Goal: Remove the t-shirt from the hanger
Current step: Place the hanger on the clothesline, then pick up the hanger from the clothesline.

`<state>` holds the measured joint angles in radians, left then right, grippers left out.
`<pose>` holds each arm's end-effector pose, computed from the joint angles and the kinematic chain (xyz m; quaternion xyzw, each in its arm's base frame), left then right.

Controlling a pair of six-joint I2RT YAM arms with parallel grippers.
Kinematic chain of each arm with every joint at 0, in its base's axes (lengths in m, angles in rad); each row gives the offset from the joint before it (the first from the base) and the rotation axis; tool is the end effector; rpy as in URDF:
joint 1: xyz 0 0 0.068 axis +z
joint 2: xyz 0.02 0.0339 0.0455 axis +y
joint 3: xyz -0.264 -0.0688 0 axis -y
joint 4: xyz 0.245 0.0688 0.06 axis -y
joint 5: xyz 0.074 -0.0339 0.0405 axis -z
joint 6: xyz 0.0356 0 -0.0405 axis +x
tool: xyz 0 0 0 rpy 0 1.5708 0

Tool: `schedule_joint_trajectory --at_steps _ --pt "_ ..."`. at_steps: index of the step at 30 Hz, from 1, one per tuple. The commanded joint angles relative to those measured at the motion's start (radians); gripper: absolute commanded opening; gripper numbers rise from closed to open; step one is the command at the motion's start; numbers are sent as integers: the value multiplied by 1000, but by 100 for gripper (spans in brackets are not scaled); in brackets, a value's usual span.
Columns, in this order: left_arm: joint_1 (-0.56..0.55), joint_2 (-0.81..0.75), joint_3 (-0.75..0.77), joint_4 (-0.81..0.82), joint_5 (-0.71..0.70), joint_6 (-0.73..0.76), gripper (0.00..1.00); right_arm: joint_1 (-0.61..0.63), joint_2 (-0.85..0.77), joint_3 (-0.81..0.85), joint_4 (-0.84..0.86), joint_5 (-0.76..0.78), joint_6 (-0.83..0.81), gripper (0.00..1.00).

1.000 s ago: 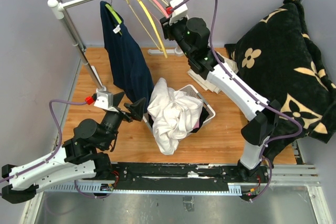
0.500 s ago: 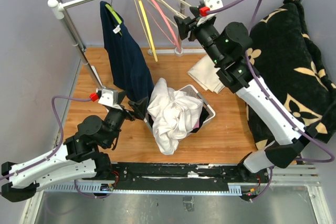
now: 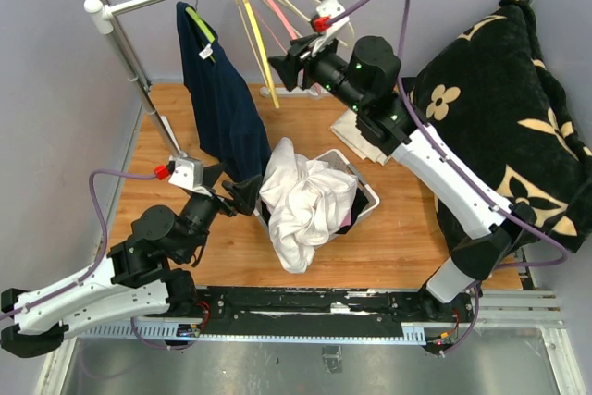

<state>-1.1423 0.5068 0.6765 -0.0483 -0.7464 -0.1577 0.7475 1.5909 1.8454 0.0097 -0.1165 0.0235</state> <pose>0.0718 -0.0990 0.3543 0.0512 0.6730 -0.2295 0.7013 0.2560 0.2429 0.5258 -0.2581 0.5511 0.3309 0.7213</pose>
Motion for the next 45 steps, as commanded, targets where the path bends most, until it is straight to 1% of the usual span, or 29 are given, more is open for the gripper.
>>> schedule_joint_trajectory --at_steps 1,6,12,19,25,32,38,45 --pt "-8 -24 -4 2 -1 -38 100 79 26 72 -8 21 -33 61" --pt "-8 -18 -4 -24 3 -52 100 128 70 111 -10 38 -50 64" --pt "-8 12 19 -87 -30 -86 100 174 145 187 -33 64 -73 65" --pt "-8 -21 -1 -93 -46 -111 100 220 240 280 -63 168 -122 64" --pt "-8 -59 -12 -108 -49 -108 100 243 296 313 -52 243 -156 64" --pt "-8 -65 -11 -126 -53 -112 100 247 341 348 -56 279 -160 64" --pt "-8 -95 -21 -127 -58 -112 100 247 374 373 -58 307 -152 62" --pt "-9 -134 -28 -136 -74 -109 100 247 385 384 -45 331 -123 56"
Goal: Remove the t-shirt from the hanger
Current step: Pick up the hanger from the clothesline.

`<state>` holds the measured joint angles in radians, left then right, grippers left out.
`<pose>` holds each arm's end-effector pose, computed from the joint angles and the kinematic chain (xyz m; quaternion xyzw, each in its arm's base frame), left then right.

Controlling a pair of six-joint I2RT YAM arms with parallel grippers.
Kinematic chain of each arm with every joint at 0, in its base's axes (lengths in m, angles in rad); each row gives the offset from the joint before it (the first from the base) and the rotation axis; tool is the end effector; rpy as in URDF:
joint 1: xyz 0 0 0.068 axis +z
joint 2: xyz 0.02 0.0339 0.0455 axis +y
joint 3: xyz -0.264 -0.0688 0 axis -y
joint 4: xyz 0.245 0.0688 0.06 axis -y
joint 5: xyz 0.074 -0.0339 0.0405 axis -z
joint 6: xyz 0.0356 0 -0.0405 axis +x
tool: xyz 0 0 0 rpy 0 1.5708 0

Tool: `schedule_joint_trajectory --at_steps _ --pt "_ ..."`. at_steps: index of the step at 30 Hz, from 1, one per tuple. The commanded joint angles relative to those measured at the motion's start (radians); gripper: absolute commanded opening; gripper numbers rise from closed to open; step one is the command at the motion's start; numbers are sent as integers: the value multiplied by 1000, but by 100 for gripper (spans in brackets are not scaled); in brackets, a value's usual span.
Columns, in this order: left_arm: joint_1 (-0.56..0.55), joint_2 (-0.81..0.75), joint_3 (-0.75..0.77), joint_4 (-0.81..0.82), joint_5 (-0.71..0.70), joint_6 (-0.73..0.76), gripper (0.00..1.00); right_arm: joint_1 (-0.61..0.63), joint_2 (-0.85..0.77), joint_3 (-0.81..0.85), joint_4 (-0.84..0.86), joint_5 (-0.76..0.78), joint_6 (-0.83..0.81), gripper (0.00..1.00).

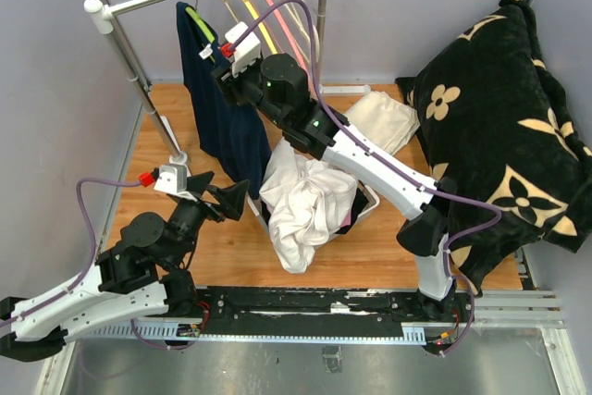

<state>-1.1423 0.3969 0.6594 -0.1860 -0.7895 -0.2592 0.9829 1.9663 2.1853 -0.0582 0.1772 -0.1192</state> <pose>0.0630 -0.0771 0.3446 0.0130 0.6877 -0.2369 0.6861 0.2578 0.3755 0.4864 -0.2806 0.5852 0.2654 0.7130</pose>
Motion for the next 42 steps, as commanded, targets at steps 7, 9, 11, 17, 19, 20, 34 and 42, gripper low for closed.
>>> schedule_joint_trajectory --at_steps 7,9,11,17,19,20,34,42 --pt "-8 -34 -12 -9 -39 -8 100 11 47 50 38 51 35 51" --pt "-8 -38 -12 -13 -40 -8 100 11 52 52 39 55 38 49" --pt "-8 -43 -11 -18 -41 -10 100 11 55 54 41 59 42 47" --pt "-8 -56 -12 -26 -47 -12 100 11 45 35 69 80 59 34" --pt "-8 -57 -11 -26 -47 -12 100 11 35 22 79 88 61 30" --pt "-8 -57 -13 -26 -47 -12 100 11 27 17 82 94 61 29" --pt "-9 -47 -15 7 -40 -8 100 10 -103 -91 166 126 18 3" --pt "-9 -26 -11 30 -38 -2 100 10 -153 -113 236 112 -24 1"
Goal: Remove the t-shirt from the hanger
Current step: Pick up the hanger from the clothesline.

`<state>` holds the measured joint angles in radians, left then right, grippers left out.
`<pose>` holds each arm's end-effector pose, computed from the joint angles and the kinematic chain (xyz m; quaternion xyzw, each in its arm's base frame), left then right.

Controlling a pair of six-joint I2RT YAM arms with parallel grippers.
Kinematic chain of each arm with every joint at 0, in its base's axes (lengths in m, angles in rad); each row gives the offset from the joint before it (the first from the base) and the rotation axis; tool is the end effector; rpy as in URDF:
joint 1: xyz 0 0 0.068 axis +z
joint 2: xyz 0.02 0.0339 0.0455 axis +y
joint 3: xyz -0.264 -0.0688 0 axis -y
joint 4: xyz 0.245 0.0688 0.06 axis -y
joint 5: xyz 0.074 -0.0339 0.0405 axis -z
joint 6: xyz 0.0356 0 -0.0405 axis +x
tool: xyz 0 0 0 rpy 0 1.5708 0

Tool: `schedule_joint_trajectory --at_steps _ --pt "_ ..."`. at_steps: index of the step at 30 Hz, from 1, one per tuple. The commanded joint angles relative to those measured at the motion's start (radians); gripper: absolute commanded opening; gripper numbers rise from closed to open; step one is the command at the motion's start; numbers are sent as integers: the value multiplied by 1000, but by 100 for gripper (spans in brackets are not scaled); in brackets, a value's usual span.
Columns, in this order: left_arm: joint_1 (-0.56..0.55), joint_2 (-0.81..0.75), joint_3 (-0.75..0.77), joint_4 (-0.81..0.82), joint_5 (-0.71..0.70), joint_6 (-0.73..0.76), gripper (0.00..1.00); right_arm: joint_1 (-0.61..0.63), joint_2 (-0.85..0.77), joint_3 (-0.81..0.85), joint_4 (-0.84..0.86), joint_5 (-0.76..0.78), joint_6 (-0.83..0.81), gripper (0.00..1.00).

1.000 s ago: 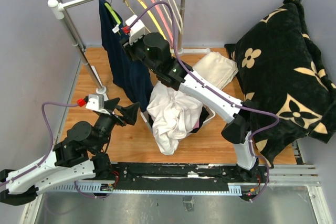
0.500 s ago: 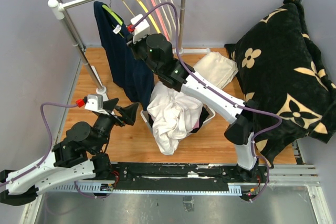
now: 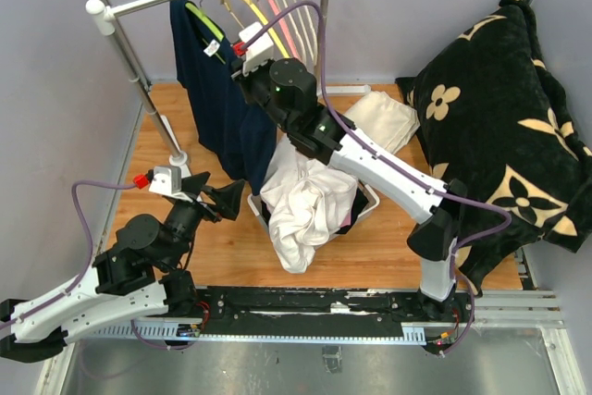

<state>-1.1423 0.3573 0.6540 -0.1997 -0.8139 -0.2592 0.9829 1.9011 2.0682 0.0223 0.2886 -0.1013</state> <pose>0.0599 -0.0688 0.3444 -0.0013 0.6832 -0.2352 0.6913 0.2544 0.3634 0.4835 -0.2303 0.5973 0.2426 0.7290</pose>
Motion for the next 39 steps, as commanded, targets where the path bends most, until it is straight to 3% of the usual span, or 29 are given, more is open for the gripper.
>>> schedule_joint_trajectory --at_steps 1,8,30,39 --pt "-8 16 -3 45 -14 -2 100 10 -96 2 157 -3 -44 1" --pt "-9 24 9 49 -28 2 100 10 -168 -75 177 -31 -45 1" --pt "-8 112 78 180 -115 103 100 11 -569 -542 225 -249 -92 1" --pt "-8 189 112 221 -94 122 100 11 -730 -561 262 -253 -179 1"
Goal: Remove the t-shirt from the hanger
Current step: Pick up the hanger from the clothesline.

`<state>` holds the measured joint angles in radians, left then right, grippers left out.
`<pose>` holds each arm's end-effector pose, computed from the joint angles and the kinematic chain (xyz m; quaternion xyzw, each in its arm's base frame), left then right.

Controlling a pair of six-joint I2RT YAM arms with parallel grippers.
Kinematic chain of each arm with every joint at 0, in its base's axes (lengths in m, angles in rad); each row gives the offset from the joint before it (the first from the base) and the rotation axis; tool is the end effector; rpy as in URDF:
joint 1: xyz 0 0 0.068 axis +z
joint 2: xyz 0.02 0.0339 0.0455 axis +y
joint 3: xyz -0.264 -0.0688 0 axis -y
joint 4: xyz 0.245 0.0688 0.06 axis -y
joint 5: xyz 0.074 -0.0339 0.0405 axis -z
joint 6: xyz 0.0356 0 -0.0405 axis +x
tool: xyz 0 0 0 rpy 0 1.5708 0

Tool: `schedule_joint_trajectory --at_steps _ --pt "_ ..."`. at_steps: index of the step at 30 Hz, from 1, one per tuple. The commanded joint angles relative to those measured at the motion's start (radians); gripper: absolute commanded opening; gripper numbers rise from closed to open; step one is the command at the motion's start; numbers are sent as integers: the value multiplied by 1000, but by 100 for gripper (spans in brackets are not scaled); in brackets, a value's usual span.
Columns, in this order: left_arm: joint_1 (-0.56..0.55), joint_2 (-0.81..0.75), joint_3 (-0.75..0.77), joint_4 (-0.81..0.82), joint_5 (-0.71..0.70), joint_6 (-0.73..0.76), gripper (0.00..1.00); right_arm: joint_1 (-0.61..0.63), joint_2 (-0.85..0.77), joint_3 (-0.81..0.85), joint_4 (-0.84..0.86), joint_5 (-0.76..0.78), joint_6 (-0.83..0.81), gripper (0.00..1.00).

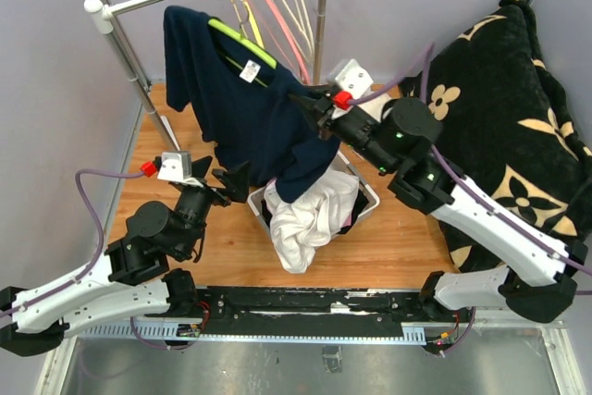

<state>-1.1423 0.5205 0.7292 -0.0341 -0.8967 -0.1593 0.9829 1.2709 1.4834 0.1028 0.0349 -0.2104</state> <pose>0.0722 -0.0912 0.3710 -0.0194 0.6674 -0.1966 0.7180 0.1525 0.2265 0.5100 -0.3183 0.4937 0.2954 0.7535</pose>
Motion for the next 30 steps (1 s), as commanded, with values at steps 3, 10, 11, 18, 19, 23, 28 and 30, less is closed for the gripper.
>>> schedule_joint_trajectory --at_steps 3,10,11,18,19,23,28,30 --pt "-9 36 42 83 -7 41 100 11 -143 17 241 32 -94 1" --pt "-9 76 56 105 2 55 100 11 -222 -10 414 97 -166 1" --pt "-9 81 58 109 2 58 100 11 -233 -15 439 108 -178 1" --pt "-8 130 86 135 7 88 100 11 -298 -63 567 174 -273 1" --pt "-8 138 94 137 7 92 100 11 -310 -73 578 182 -284 1" --pt "-9 177 120 159 16 117 100 11 -357 -97 593 207 -314 1" --pt "-9 239 188 186 40 167 100 11 -384 -72 487 245 -333 1" --pt "-8 270 226 198 56 200 100 11 -391 -53 402 254 -330 1"
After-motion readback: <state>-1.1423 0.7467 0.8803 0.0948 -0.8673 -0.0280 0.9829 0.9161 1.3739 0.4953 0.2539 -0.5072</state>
